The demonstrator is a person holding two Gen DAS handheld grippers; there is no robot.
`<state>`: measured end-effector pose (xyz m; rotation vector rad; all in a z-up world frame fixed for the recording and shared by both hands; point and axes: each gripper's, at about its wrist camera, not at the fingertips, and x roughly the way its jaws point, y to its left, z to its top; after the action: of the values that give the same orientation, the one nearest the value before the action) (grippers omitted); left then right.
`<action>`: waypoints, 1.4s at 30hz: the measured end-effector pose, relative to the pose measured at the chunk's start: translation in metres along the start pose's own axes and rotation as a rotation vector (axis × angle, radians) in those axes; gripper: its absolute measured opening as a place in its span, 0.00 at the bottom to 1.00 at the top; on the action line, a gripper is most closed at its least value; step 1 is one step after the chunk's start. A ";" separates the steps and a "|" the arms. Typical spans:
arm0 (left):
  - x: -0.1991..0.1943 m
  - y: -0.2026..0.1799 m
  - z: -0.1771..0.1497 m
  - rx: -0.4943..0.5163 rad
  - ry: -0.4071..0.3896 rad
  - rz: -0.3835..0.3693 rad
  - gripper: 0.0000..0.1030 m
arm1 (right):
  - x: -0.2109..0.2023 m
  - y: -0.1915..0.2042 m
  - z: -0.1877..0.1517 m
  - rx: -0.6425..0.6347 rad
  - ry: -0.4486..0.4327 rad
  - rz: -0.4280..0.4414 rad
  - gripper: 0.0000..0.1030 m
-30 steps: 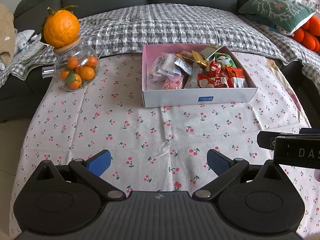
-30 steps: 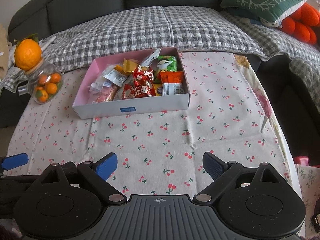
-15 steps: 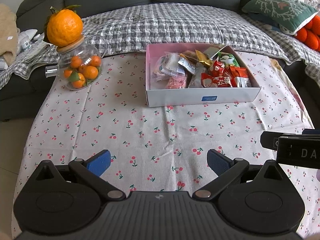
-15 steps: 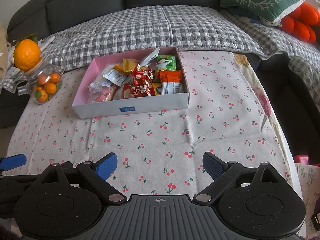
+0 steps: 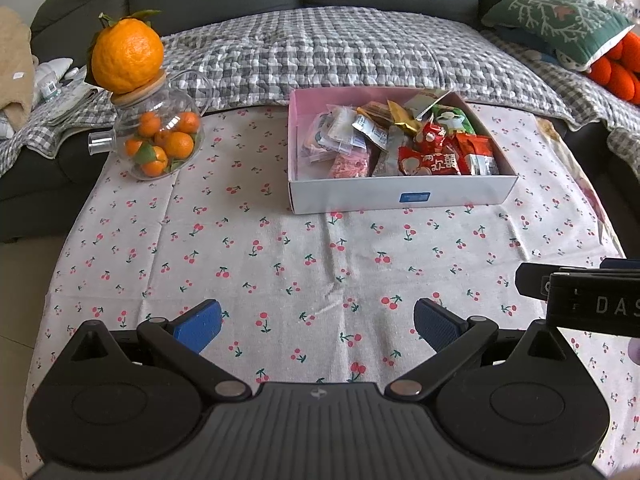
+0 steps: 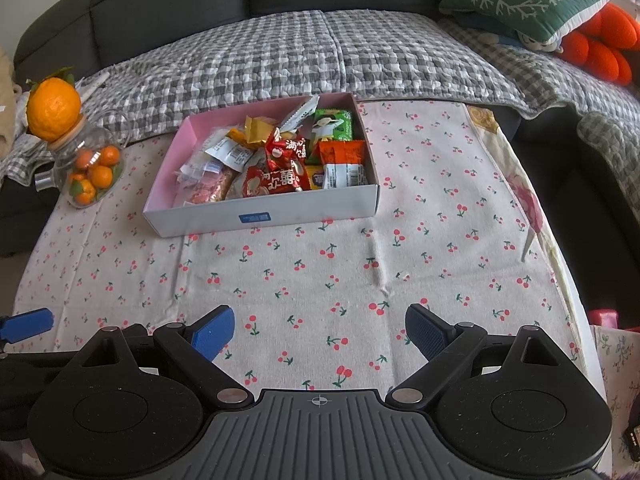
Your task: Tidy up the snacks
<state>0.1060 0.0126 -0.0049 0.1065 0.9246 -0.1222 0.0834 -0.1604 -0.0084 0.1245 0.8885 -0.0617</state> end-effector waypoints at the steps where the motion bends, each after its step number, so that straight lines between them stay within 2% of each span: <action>1: 0.000 0.000 0.000 0.000 0.000 0.000 1.00 | 0.000 0.000 0.000 0.000 0.000 0.000 0.92; 42: 0.000 -0.004 -0.002 -0.001 0.000 -0.007 0.99 | 0.001 0.001 -0.001 -0.001 0.002 -0.003 0.92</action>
<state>0.1039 0.0091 -0.0060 0.1027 0.9246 -0.1282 0.0831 -0.1597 -0.0099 0.1222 0.8908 -0.0642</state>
